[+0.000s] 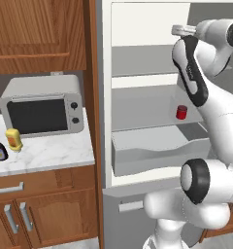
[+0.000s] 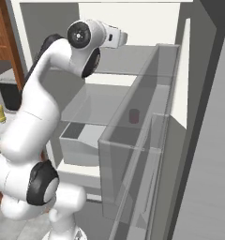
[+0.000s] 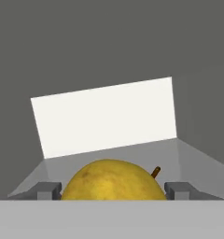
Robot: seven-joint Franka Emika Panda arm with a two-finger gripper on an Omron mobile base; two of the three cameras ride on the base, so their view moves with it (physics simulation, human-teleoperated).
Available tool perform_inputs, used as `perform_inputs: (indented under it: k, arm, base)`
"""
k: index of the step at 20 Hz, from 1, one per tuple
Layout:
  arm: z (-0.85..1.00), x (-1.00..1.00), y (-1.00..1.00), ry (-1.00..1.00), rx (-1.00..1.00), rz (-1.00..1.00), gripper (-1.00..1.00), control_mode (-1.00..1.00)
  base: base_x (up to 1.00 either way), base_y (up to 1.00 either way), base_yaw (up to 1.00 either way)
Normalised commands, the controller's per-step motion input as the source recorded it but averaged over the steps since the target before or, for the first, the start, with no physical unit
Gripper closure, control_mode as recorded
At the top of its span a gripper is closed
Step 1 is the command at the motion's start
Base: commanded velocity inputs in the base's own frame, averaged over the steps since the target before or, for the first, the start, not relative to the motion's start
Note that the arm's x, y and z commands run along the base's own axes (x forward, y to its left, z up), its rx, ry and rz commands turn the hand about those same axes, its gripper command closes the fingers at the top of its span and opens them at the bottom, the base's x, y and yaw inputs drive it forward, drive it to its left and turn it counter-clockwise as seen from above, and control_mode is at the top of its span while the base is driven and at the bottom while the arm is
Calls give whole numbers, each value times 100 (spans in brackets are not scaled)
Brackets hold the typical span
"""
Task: Place the mustard and condiment bottle from the counter to the top shelf of the fridge. If the existing items in the fridge are on the top shelf, move them to other shelves.
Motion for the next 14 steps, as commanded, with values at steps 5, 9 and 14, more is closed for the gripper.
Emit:
perform_inputs:
  k: [5,9,14]
  arm:
    - [-20,-100,11,-1,-1,8,100,-100]
    - [-99,-100,0,3,-4,7,100,-100]
    - [-100,-100,7,32,-10,6,100,-100]
  base:
    - [0,0,0]
    - [0,0,0]
    - [0,0,0]
